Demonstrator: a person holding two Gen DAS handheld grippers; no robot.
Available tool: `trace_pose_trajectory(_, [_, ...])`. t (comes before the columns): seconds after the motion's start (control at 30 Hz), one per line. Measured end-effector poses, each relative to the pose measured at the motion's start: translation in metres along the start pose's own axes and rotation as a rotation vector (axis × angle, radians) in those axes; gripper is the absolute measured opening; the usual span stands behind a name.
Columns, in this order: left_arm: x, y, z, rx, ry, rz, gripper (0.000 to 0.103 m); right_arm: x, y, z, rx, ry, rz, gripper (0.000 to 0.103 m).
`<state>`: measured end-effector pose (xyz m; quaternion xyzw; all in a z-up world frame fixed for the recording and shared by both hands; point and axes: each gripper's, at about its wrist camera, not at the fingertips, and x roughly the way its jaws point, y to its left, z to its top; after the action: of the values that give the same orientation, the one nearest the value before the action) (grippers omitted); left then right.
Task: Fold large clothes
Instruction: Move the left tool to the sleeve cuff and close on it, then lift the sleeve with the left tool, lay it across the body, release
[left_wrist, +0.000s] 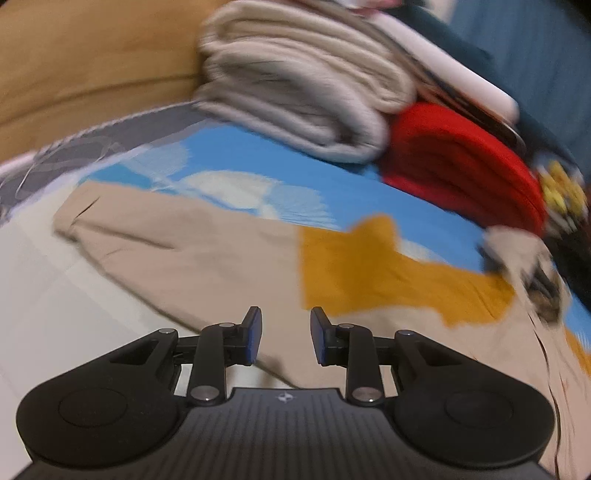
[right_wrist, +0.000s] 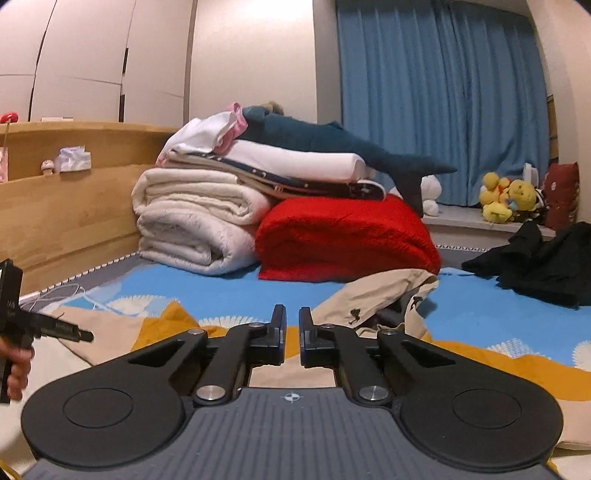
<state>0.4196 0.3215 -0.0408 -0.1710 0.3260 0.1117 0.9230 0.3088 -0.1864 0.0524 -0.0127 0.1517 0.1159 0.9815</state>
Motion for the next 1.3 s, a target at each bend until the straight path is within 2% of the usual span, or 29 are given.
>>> trace_pose_trajectory(0.13, [0.026, 0.059, 0.011, -0.133, -0.01, 0.068, 0.033, 0.011, -0.007, -0.004, 0.01, 0.046, 0.003, 0.003])
trace_pose_trajectory(0.27, [0.043, 0.124, 0.018, -0.366, -0.021, 0.108, 0.035, 0.018, -0.008, -0.015, 0.007, 0.11, 0.024, 0.004])
trace_pose_trajectory(0.37, [0.051, 0.159, 0.022, -0.481, -0.044, 0.124, 0.044, 0.024, -0.007, -0.022, -0.005, 0.141, 0.022, 0.008])
trace_pose_trajectory(0.47, [0.061, 0.184, 0.021, -0.56, -0.049, 0.103, 0.046, 0.03, -0.006, -0.027, -0.003, 0.167, 0.029, 0.009])
trace_pose_trajectory(0.57, [0.066, 0.194, 0.023, -0.576, -0.078, 0.075, 0.046, 0.033, -0.004, -0.03, 0.001, 0.184, 0.037, 0.009])
trace_pose_trajectory(0.7, [0.068, 0.196, 0.027, -0.583, -0.094, 0.075, 0.046, 0.034, -0.001, -0.032, -0.003, 0.192, 0.042, 0.009])
trace_pose_trajectory(0.73, [0.07, 0.197, 0.029, -0.578, -0.097, 0.078, 0.043, 0.035, 0.0, -0.033, -0.005, 0.195, 0.042, 0.009])
trace_pose_trajectory(0.77, [0.071, 0.195, 0.029, -0.567, -0.094, 0.083, 0.03, 0.035, 0.0, -0.034, -0.005, 0.199, 0.042, 0.009])
trace_pose_trajectory(0.8, [0.072, 0.195, 0.031, -0.548, -0.085, 0.092, 0.011, 0.035, 0.0, -0.035, -0.005, 0.202, 0.042, 0.009])
trace_pose_trajectory(0.83, [0.073, 0.195, 0.032, -0.529, -0.076, 0.109, 0.0, 0.035, 0.001, -0.035, -0.006, 0.203, 0.043, 0.009])
trace_pose_trajectory(0.93, [0.048, 0.195, 0.021, -0.516, -0.206, 0.22, 0.0, 0.034, 0.0, -0.035, -0.015, 0.204, 0.04, 0.009])
trace_pose_trajectory(0.97, [0.044, 0.199, 0.015, -0.56, -0.2, 0.239, 0.0, 0.035, 0.0, -0.035, -0.013, 0.205, 0.037, 0.009])
trace_pose_trajectory(1.03, [0.043, 0.208, 0.004, -0.667, -0.181, 0.216, 0.005, 0.036, -0.001, -0.034, -0.003, 0.208, 0.034, 0.009])
trace_pose_trajectory(1.1, [0.047, 0.212, 0.001, -0.715, -0.165, 0.154, 0.012, 0.036, -0.003, -0.033, 0.004, 0.208, 0.034, 0.009])
trace_pose_trajectory(1.13, [0.048, 0.21, 0.004, -0.708, -0.156, 0.141, 0.013, 0.036, -0.003, -0.033, 0.004, 0.207, 0.033, 0.009])
trace_pose_trajectory(1.2, [0.047, 0.206, 0.01, -0.673, -0.156, 0.162, 0.011, 0.035, -0.004, -0.03, 0.004, 0.202, 0.028, 0.009])
trace_pose_trajectory(1.23, [0.043, 0.205, 0.013, -0.663, -0.167, 0.179, 0.001, 0.034, -0.005, -0.03, 0.004, 0.201, 0.027, 0.009])
trace_pose_trajectory(1.3, [0.032, 0.19, 0.024, -0.606, -0.165, 0.248, 0.001, 0.032, -0.008, -0.03, 0.005, 0.206, 0.015, 0.009])
